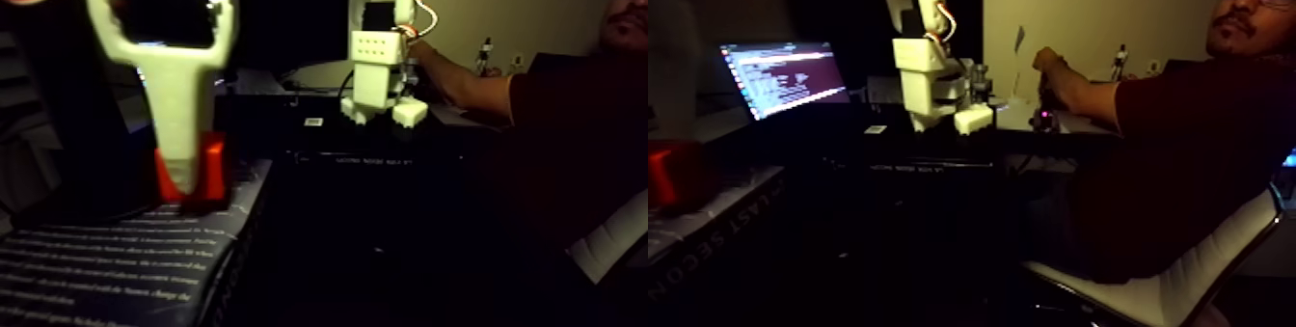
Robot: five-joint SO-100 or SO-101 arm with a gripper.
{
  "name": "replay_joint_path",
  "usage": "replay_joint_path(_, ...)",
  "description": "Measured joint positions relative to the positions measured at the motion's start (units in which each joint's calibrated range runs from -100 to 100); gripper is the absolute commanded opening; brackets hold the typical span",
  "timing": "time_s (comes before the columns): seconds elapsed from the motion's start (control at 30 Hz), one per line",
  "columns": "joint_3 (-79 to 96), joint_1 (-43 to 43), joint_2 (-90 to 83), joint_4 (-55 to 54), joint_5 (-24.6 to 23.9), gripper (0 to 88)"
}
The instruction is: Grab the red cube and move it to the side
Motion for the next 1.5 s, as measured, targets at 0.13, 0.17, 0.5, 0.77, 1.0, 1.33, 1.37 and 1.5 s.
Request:
replay_joint_path(0.13, -0.6, 0.9, 0.3, -1.2, -0.9, 16.7)
replay_joint_path(0.17, -0.6, 0.9, 0.3, -1.2, -0.9, 17.4)
replay_joint_path(0.5, -0.5, 0.9, 0.3, -1.2, -1.1, 18.3)
replay_joint_path(0.77, 0.1, 0.8, 0.3, -1.2, -0.5, 18.8)
replay_joint_path(1.0, 0.5, 0.8, 0.3, -1.2, 1.0, 26.6)
replay_joint_path(1.33, 0.8, 0.4, 0.3, -0.5, 2.4, 27.2)
replay_joint_path(1.37, 0.8, 0.4, 0.3, -0.2, 2.4, 27.2)
replay_joint_path(1.5, 0.8, 0.4, 0.3, -0.1, 2.5, 27.0)
